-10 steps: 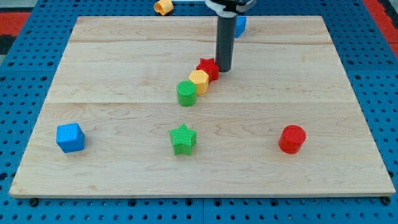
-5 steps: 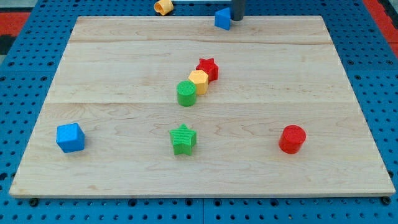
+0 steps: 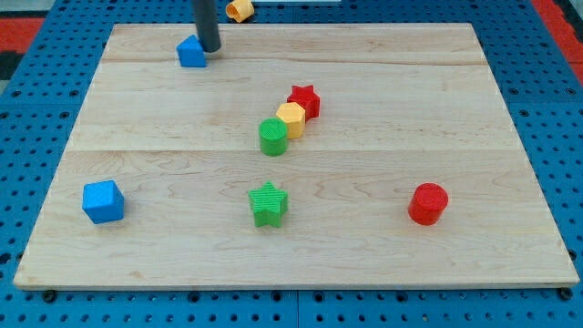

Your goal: Move the blue triangle left to the green circle

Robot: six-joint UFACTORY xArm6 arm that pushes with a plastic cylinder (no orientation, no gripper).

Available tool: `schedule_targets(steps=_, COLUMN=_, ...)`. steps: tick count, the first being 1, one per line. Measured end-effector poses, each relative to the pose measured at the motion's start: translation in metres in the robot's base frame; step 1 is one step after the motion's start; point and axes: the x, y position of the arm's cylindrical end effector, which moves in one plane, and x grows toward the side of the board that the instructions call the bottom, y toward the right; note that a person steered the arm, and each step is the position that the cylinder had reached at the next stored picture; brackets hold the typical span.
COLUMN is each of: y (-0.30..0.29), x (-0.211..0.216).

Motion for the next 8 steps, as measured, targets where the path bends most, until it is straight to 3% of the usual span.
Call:
schedule_targets(steps=2, y=-0.075, x=-0.014)
schedule_targets(steps=3, y=-0.106, x=0.004)
schedule_targets(steps=5, y=-0.017, x=0.026)
schedule_targets(steps=8, y=0.053, x=0.101)
